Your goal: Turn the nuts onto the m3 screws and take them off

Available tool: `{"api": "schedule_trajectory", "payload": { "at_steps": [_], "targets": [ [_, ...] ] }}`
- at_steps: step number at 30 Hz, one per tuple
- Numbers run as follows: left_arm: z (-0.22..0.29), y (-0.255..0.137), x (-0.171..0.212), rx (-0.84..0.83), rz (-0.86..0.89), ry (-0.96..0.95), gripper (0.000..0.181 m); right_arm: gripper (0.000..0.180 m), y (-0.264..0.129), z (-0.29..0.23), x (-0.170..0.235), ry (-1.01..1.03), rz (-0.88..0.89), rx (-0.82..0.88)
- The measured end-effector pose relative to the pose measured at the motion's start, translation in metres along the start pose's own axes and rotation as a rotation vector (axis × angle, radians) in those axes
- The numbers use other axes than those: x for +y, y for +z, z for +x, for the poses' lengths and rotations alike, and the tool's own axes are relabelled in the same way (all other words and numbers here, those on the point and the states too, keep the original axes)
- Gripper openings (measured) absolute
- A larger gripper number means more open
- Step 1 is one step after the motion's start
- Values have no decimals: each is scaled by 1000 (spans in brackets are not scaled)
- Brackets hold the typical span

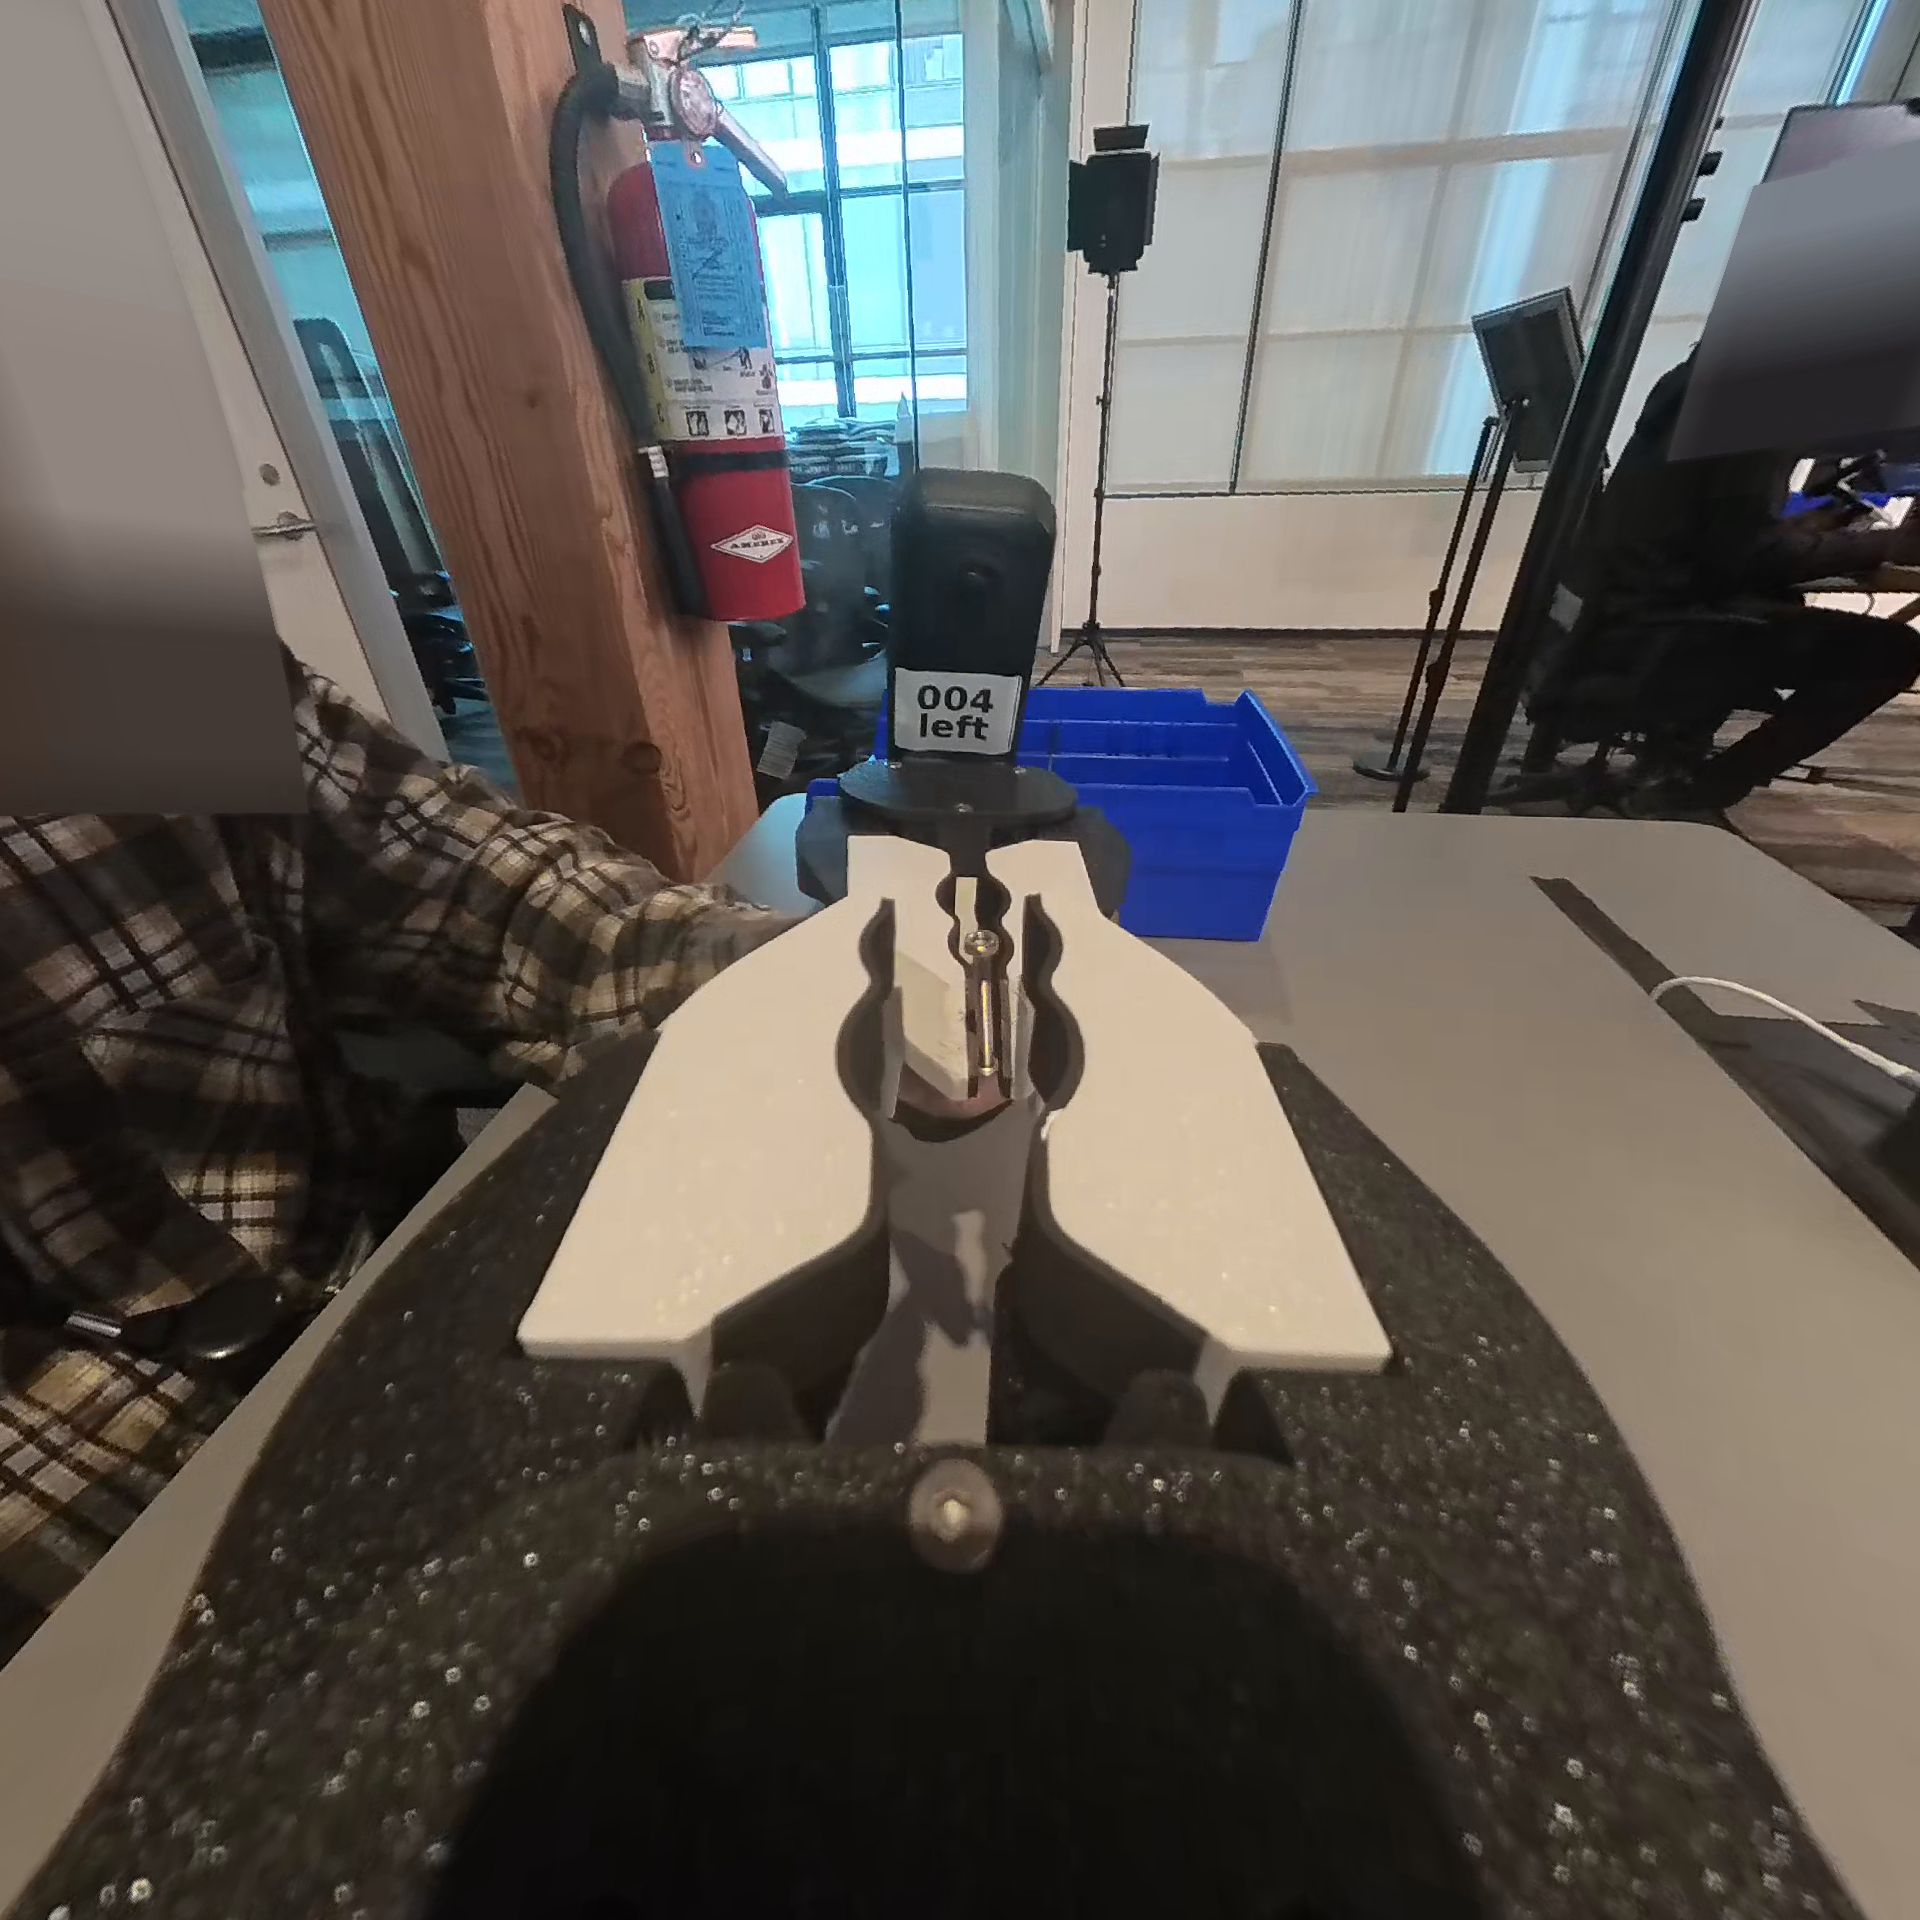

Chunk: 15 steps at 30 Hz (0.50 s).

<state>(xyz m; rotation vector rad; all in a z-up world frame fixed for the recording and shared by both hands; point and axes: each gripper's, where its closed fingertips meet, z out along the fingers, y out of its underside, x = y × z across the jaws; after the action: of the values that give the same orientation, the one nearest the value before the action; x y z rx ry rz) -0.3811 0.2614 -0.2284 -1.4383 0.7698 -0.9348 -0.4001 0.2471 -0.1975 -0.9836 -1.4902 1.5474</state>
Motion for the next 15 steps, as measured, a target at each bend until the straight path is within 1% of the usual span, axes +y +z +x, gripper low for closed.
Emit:
{"api": "schedule_trajectory", "payload": {
  "at_steps": [15],
  "targets": [
    [1, 0, -2, 0, 5, 5, 4, 14, 3, 2, 1, 8, -11, -4]
  ]
}}
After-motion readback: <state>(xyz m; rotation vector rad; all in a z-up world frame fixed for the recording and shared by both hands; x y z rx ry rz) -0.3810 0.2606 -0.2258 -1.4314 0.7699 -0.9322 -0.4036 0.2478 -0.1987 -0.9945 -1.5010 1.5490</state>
